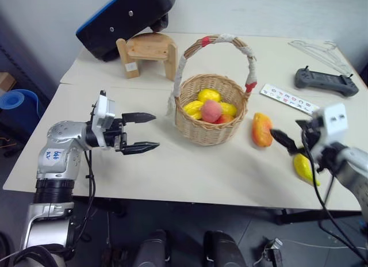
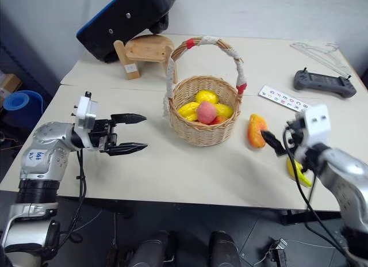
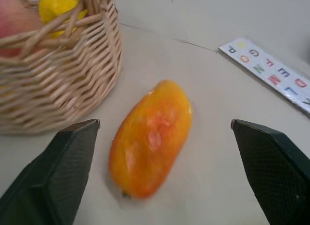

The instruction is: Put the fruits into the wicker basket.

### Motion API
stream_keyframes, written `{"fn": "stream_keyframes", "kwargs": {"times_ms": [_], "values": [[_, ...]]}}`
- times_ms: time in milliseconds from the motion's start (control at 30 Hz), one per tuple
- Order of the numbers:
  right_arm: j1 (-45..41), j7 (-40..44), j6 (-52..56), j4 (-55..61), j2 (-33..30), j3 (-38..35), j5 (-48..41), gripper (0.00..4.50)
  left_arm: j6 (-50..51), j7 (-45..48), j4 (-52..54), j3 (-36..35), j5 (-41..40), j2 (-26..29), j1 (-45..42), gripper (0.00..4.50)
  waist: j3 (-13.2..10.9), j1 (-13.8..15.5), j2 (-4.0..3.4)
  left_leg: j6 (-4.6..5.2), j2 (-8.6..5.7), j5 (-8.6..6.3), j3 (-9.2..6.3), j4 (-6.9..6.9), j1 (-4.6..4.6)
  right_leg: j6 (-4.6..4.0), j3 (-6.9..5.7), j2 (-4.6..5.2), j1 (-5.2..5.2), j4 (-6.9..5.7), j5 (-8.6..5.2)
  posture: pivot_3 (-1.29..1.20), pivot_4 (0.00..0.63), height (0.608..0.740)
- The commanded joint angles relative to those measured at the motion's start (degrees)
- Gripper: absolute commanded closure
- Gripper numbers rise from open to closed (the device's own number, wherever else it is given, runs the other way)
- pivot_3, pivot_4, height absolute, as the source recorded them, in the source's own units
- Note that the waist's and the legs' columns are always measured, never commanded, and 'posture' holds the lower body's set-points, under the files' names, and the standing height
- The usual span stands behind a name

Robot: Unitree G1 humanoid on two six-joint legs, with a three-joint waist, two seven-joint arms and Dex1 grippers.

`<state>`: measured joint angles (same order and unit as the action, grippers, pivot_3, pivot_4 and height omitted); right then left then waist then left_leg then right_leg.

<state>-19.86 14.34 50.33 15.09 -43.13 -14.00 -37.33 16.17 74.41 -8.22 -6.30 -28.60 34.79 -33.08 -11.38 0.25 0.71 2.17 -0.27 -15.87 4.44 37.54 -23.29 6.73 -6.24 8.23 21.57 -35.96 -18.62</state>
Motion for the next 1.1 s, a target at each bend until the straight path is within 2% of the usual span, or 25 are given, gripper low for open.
{"fn": "stream_keyframes", "kwargs": {"times_ms": [33, 167, 433, 767, 867, 1033, 1100], "values": [[-7.9, -5.2, 3.5, -5.3, 3.5, 3.6, 4.7, 0.0, 0.4, -1.3, 3.6, -0.7, -1.7, 0.0, 0.2, 0.02, 0.0, -0.1, 0.0, 0.05, -0.02, -0.02, 0.01, 0.02, -0.02, 0.05, -0.06, -0.01, 0.0, 0.03, 0.03, 0.0, 0.15, 0.74], [-13.7, -7.0, 8.7, -9.2, 8.3, 4.6, 5.3, 0.0, 0.8, -2.1, 4.8, -0.7, -2.1, -0.1, 1.1, 0.02, 0.0, -0.2, 0.0, 0.19, -0.07, -0.03, 0.14, 0.11, -0.04, 0.19, -0.16, 0.01, -0.02, 0.07, 0.1, 0.0, 0.15, 0.74], [-13.6, -5.3, 14.2, -11.4, 8.5, 6.5, 8.9, 0.0, 1.4, -3.1, 6.6, -0.4, -2.5, -0.6, 1.8, 0.02, 0.0, -0.4, 0.01, 0.2, -0.05, -0.04, 0.14, 0.11, 0.0, 0.19, -0.12, 0.0, -0.02, 0.03, 0.1, 0.0, 0.15, 0.74], [-11.3, -2.3, 14.6, -12.9, 8.1, 5.1, 11.5, 0.0, 0.6, -2.7, 5.1, 0.8, -2.0, -1.4, 0.6, 0.02, 0.0, -0.5, 0.01, 0.2, -0.03, -0.04, 0.2, 0.11, 0.02, 0.2, -0.07, -0.02, -0.02, 0.03, 0.11, 0.0, 0.15, 0.74], [-9.9, -0.9, 14.5, -11.0, 7.6, 3.5, 11.3, 0.55, 0.4, -2.5, 4.4, 1.2, -1.8, -1.9, -0.2, 0.0, 0.0, -0.4, 0.01, 0.2, -0.03, -0.04, 0.2, 0.1, 0.02, 0.2, -0.07, -0.03, -0.02, 0.03, 0.11, 0.0, 0.15, 0.74], [-5.7, 6.5, 13.1, -1.4, 3.1, -1.5, 7.3, 2.24, 0.1, -2.3, 3.2, 1.0, -2.0, -2.1, -1.3, 0.0, 0.0, -0.3, 0.0, 0.21, -0.04, -0.04, 0.2, 0.09, -0.01, 0.2, -0.08, -0.02, 0.0, 0.06, 0.11, 0.0, 0.15, 0.74], [-4.5, 11.0, 14.3, 4.1, 0.9, -4.3, 2.9, 2.34, 0.6, -2.6, 3.4, 0.5, -2.5, -1.9, -1.2, 0.0, 0.0, -0.3, -0.03, 0.22, -0.04, -0.05, 0.2, 0.07, -0.02, 0.21, -0.08, -0.01, 0.0, 0.08, 0.11, 0.0, 0.15, 0.74]]}}
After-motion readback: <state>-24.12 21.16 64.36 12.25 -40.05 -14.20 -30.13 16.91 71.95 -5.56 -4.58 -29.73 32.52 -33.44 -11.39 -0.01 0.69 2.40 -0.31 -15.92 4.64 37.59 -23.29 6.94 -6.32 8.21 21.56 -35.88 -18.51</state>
